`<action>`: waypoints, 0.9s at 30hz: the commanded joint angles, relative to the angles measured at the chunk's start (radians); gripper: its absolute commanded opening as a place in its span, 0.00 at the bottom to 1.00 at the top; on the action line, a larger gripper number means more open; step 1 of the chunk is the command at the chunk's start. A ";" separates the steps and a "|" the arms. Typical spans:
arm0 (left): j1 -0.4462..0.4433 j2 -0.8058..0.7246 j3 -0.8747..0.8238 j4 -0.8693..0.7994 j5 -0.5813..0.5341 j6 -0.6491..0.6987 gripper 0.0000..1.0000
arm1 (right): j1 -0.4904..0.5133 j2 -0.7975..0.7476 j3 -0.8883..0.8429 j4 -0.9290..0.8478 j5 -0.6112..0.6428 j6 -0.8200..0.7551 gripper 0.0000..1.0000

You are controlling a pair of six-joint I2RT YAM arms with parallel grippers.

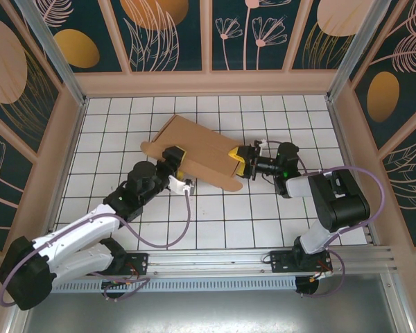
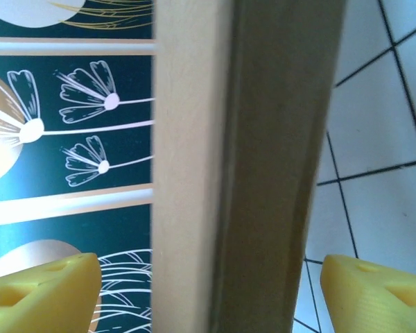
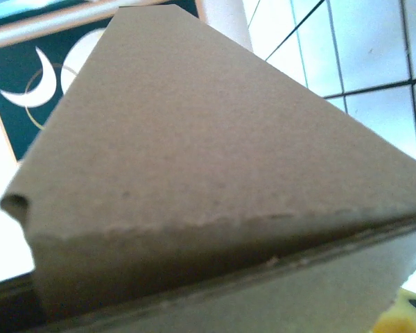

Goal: Fold the paper box

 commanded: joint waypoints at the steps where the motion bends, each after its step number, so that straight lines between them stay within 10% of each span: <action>1: -0.002 -0.060 -0.036 -0.118 0.015 0.017 0.84 | 0.002 -0.062 -0.007 0.074 -0.073 0.016 0.39; 11: -0.003 -0.085 -0.029 -0.077 -0.003 0.010 0.87 | 0.024 -0.070 -0.015 0.050 -0.073 -0.013 0.35; 18: -0.008 -0.038 0.014 -0.023 -0.003 0.040 0.70 | 0.036 -0.067 -0.012 0.050 -0.078 -0.013 0.36; 27: -0.008 -0.059 0.020 -0.055 -0.024 0.036 0.48 | 0.029 -0.105 -0.006 -0.054 -0.050 -0.104 0.61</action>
